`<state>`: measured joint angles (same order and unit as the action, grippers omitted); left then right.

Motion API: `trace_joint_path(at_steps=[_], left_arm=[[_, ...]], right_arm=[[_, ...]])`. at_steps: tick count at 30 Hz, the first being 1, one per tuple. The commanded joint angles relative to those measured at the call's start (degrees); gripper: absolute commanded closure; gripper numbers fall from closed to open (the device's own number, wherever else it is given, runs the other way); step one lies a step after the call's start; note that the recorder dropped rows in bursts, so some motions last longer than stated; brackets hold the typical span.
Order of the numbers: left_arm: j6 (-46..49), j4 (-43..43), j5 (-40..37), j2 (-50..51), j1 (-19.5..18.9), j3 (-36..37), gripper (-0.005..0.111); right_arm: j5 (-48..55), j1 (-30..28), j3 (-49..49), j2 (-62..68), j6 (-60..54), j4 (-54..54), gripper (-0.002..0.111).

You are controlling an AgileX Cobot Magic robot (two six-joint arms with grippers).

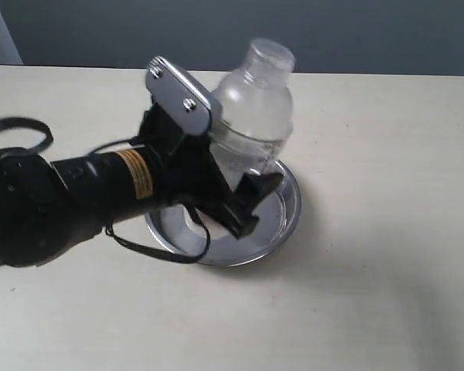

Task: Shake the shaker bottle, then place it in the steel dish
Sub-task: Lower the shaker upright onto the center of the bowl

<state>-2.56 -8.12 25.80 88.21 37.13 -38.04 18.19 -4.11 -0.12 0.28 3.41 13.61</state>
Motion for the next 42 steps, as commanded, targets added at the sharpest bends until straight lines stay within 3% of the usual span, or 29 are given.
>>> trace_joint_path(at_steps=[1,3,4,8,10,14,16,19,20,22,23,25,30,42], left_arm=[[1.91,24.43,7.58,0.25,-1.91,-0.14,0.106],[3.64,8.12,7.44,-1.48,-1.10,-0.14,0.106],[3.23,4.30,7.93,-2.22,-1.09,-0.14,0.106],[4.86,15.27,14.56,-2.98,-1.09,-0.14,0.106],[6.95,14.79,18.80,-3.90,-1.09,-0.14,0.106],[0.67,15.10,6.81,4.78,-0.94,1.45,0.106],[-2.79,13.94,11.08,8.36,-0.94,1.45,0.106],[0.77,6.32,23.34,1.26,-1.07,-2.63,0.106],[5.07,8.56,21.79,-2.63,-1.16,-5.89,0.106],[9.28,17.80,8.62,-4.75,-1.69,-9.71,0.106],[10.06,20.85,3.08,-3.98,-2.32,-9.88,0.106],[9.47,20.53,-0.29,-1.49,-2.57,-7.87,0.106],[4.96,11.44,10.66,-0.25,1.43,-2.94,0.106],[2.56,15.11,24.82,6.11,1.82,3.93,0.106]], right_arm=[[-0.55,0.11,0.12,-0.28,-0.16,0.03,0.109],[-0.55,0.11,0.12,-0.28,-0.16,0.20,0.109],[-0.55,0.11,0.12,-0.28,-0.16,0.20,0.109],[-0.55,0.11,0.12,-0.28,-0.16,0.20,0.109],[-0.55,0.11,0.12,-0.28,-0.16,0.20,0.109],[-0.55,0.11,0.12,-0.28,-0.16,0.20,0.109],[-0.55,0.11,0.12,-0.28,-0.16,0.20,0.109],[-0.55,0.11,0.12,-0.28,-0.16,0.20,0.109],[-0.55,0.11,0.12,-0.28,-0.16,0.20,0.109],[-0.55,0.11,0.12,-0.28,-0.16,0.20,0.109],[-0.55,0.11,0.12,-0.28,-0.16,0.20,0.109],[-0.55,0.11,0.12,-0.28,-0.16,0.20,0.109],[-0.55,0.11,0.12,-0.28,-0.16,0.20,0.109],[-0.55,0.11,0.12,-0.28,-0.16,0.20,0.109]])
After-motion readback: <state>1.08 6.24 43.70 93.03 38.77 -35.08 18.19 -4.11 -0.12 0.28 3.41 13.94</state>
